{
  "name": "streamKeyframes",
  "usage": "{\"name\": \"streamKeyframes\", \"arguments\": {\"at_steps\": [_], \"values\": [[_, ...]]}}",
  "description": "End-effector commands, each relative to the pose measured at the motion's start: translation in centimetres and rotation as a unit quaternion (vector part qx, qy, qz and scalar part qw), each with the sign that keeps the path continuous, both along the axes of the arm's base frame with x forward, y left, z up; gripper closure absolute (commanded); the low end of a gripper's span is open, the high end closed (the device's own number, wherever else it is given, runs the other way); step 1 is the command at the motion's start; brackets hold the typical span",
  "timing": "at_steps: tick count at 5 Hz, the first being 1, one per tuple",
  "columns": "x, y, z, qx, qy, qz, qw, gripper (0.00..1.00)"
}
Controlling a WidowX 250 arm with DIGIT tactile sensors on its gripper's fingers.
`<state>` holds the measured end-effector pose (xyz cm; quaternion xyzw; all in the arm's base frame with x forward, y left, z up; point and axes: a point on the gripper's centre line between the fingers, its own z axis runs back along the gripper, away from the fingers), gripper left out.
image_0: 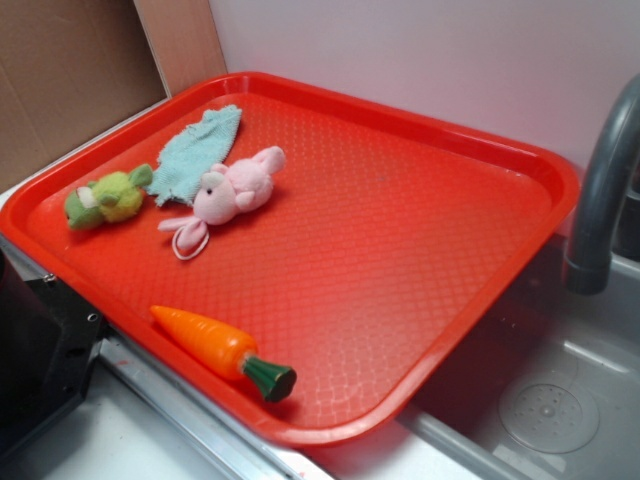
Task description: Grab the green animal.
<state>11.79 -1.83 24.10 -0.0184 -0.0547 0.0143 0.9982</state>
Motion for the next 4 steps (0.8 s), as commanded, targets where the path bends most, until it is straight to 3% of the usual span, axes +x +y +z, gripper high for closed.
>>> {"name": "streamKeyframes", "arguments": {"at_steps": [1,2,3,4], "values": [[0.0,0.0,0.0,0.0,0.0,0.0,1.0,0.0],[1.0,1.4,-2.2,0.003,0.001,-0.014,1.0,0.0],[2.4,2.7,-5.2,0.04,-0.006,-0.034,0.999,0.0],[3.3,4.3,-8.4,0.053,-0.01,-0.053,0.997,0.0]]}}
